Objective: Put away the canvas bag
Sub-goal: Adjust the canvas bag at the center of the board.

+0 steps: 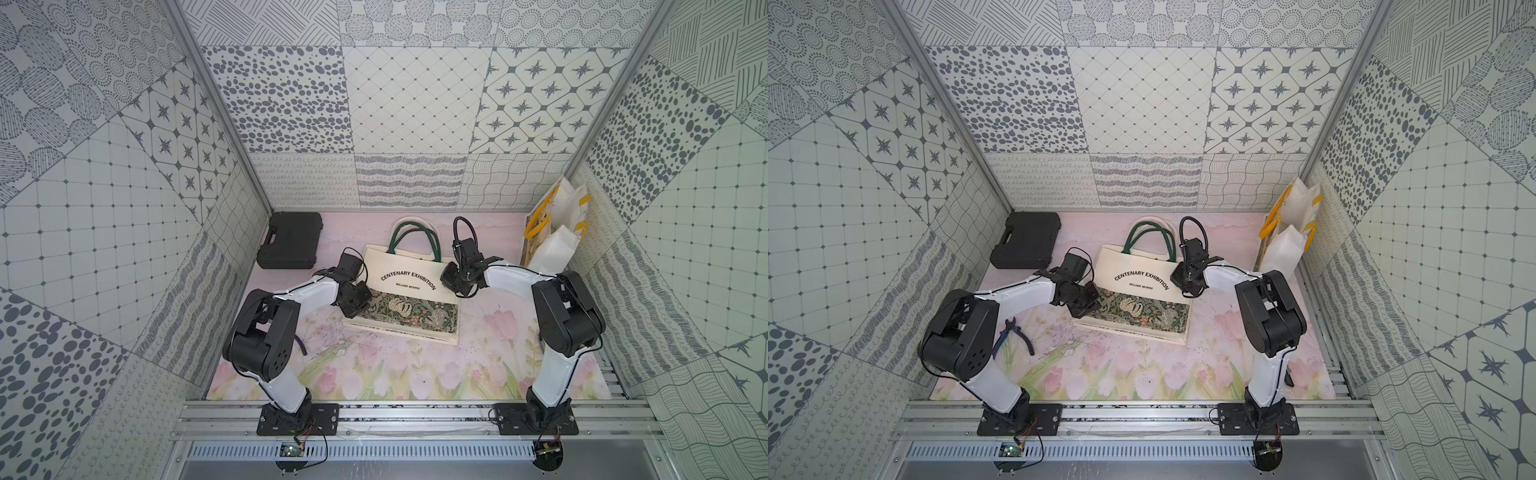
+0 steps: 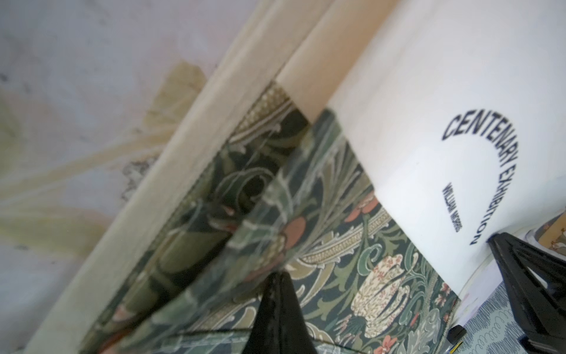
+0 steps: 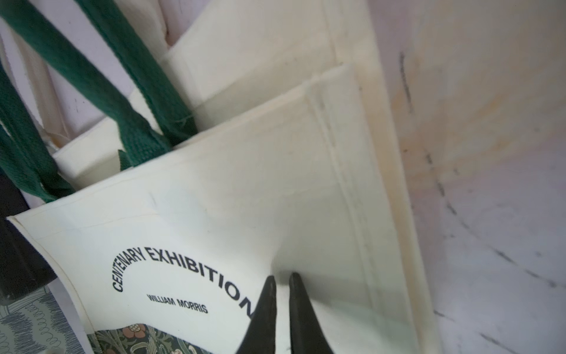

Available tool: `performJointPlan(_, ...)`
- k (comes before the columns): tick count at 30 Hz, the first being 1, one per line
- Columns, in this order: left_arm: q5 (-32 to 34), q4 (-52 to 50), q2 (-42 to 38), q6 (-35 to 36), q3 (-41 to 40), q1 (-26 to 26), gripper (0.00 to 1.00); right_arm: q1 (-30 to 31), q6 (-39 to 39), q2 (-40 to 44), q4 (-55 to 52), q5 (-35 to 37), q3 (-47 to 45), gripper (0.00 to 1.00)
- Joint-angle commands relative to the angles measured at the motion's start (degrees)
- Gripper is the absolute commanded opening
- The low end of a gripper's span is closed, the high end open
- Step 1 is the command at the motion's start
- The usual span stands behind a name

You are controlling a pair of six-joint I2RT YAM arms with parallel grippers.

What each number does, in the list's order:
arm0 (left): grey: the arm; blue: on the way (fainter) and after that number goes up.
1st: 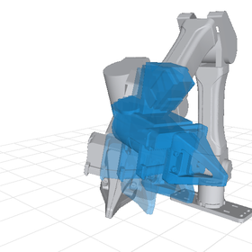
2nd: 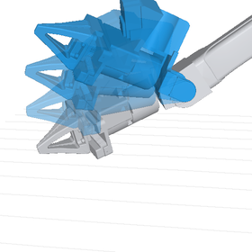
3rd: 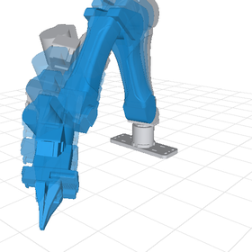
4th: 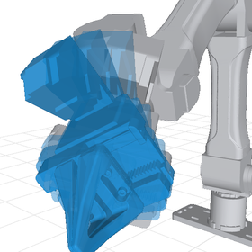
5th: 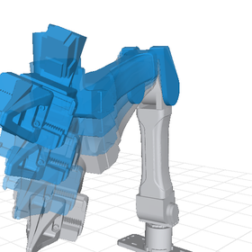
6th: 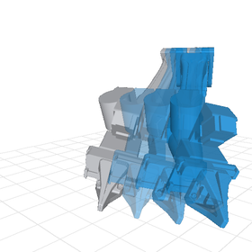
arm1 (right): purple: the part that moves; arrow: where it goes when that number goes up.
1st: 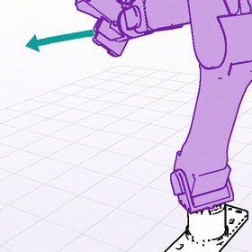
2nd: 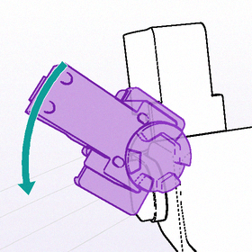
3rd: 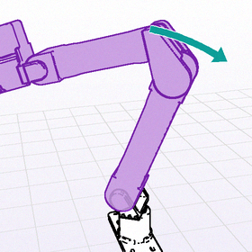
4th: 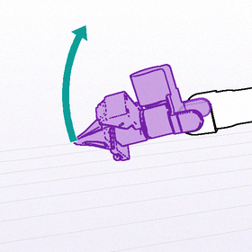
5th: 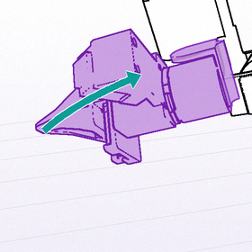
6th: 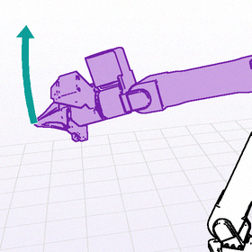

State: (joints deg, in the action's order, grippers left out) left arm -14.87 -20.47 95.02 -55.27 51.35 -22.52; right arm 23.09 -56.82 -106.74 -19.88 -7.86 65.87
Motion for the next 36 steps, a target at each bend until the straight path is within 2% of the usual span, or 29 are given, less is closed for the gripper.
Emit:
performJointPlan(1, 4.9, -6.2, -0.8, -4.1, -3.8, -4.4, 0.0, -0.4, -0.5, -1.0, 0.0, -0.4, -1.0, 0.13)
performJointPlan(6, 6.6, -6.5, -1.2, -6.5, -4.7, -8.6, 0.0, -0.9, 0.0, 1.3, -0.5, -0.3, -2.5, 0.13)
performJointPlan(9, 8.3, -7.9, -4.6, -6.4, -4.1, -8.9, 0.0, -1.0, 0.2, 2.4, -1.1, -0.7, -3.1, 0.13)
performJointPlan(12, 15.4, -13.9, -8.9, -0.6, 1.2, -7.8, 0.0, -1.0, 0.2, 3.4, -1.2, -1.3, -3.8, 0.13)
performJointPlan(15, 19.6, -18.9, -9.9, 7.3, 6.8, -2.4, 0.0, -1.0, -0.1, 4.6, -0.6, -2.1, -5.2, 0.13)
performJointPlan(19, 18.6, -21.2, -6.6, 13.7, 9.6, 7.2, 0.0, -0.8, -0.4, 5.7, 0.4, -3.2, -6.8, 0.13)
performJointPlan(21, 18.0, -21.1, -5.0, 14.4, 9.7, 9.7, 0.0, -0.8, -0.5, 6.1, 0.4, -3.2, -7.2, 0.13)
performJointPlan(36, 14.3, -19.2, 0.7, 12.2, 6.0, 10.8, 0.0, -0.7, -0.1, 7.3, 0.1, -2.8, -8.3, 0.13)
